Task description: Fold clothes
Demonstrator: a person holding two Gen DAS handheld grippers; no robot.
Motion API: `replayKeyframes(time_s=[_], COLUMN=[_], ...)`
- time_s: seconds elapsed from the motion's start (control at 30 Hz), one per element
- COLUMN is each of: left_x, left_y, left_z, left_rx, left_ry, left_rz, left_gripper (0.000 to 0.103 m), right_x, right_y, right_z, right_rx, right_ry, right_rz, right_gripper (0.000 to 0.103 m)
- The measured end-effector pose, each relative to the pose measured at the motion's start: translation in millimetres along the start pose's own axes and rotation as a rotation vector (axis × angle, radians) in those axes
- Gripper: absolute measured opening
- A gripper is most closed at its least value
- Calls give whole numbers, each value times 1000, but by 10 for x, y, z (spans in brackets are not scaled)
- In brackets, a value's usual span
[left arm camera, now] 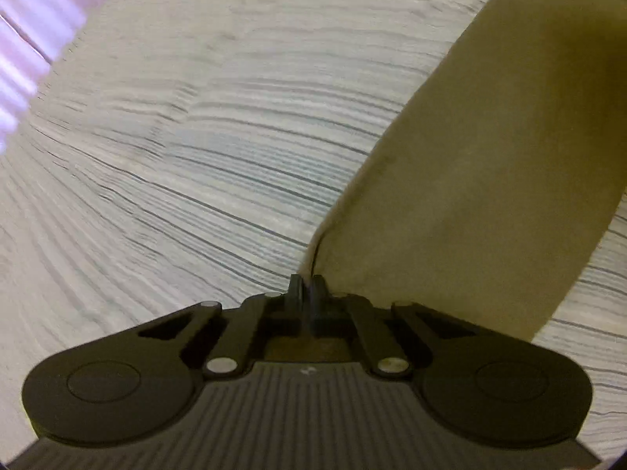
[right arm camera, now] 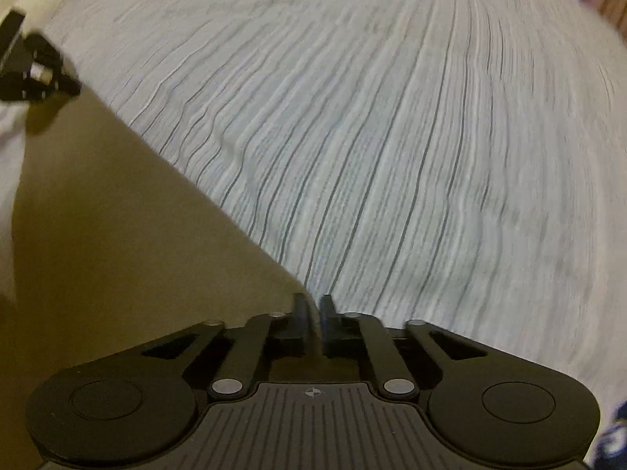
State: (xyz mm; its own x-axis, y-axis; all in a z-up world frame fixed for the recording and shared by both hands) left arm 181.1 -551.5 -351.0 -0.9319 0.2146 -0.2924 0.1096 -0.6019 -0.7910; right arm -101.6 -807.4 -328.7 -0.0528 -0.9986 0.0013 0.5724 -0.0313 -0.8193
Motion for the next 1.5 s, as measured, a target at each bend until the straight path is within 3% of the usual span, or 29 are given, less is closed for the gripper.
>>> replayKeyframes(time_s=[0.13, 0.23, 0.33, 0.47, 0.6, 0.67, 0.7, 0.73, 0.8, 0.93, 1.03, 1.07, 1.17, 1.23, 1.27, 1.5], left_x=[146, 363, 783, 1537, 2017, 2121, 2130, 2138, 2125, 2090, 2040, 2027, 1994, 1952, 1924, 1543], left_y=[-506, -1116, -1774, -2241, -2272, -2236, -2225, -2214, -2196, -2311, -2397, -2437, -2574, -2650, -2667, -2473], left_z=[53, -19, -159, -352, -569, -599, -609, -619, -628, -717, -816, -853, -934, -999, -1040, -1273], left_rx=[92, 164, 218, 194, 140, 147, 150, 153, 163, 183, 189, 193, 231, 239, 237, 151], left_ry=[-48, -168, -316, -456, -630, -660, -671, -682, -706, -850, -1052, -1133, -1306, -1391, -1435, -1751], left_rz=[138, 224, 246, 212, 186, 172, 170, 167, 175, 193, 209, 216, 240, 276, 294, 334], left_gripper=[1, 1, 1, 1, 0, 0, 0, 0, 0, 5, 21, 23, 26, 29, 29, 43], right_x=[-275, -550, -816, -1240, -1418, -1386, -1348, -1293, -1114, -528, -72, 44, 304, 433, 489, 692], right_y=[-387, -846, -1400, -1882, -2017, -2005, -1988, -1976, -1951, -1722, -1537, -1459, -1193, -1003, -924, -597], right_z=[-50, -158, -410, -928, -1387, -1431, -1399, -1334, -1126, -779, -526, -487, -471, -497, -512, -599], right_rx=[74, 141, 187, 133, 108, 126, 152, 190, 228, 245, 254, 249, 212, 176, 158, 20], right_ry=[-123, -179, -165, 12, 485, 655, 706, 728, 733, 913, 1060, 1102, 1210, 1280, 1310, 1374], right_rz=[-118, -229, -337, -337, -329, -337, -346, -348, -334, -254, -188, -177, -171, -180, -190, -261], right_gripper=[1, 0, 0, 0, 0, 29, 65, 70, 70, 66, 52, 52, 51, 41, 41, 41])
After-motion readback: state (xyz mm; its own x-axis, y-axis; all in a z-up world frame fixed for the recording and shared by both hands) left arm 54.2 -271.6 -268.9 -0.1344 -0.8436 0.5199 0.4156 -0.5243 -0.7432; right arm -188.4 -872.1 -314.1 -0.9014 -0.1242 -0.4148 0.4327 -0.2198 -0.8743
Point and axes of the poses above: each gripper's, at about its wrist camera, not at the fingertips, and y roughly the way its jaws point, x to its right, z to its top, the point moved 1 cm from there along y, roughly the way its jaws point, and after that the axes turned 13 degrees about x, right-handed, at the moved point
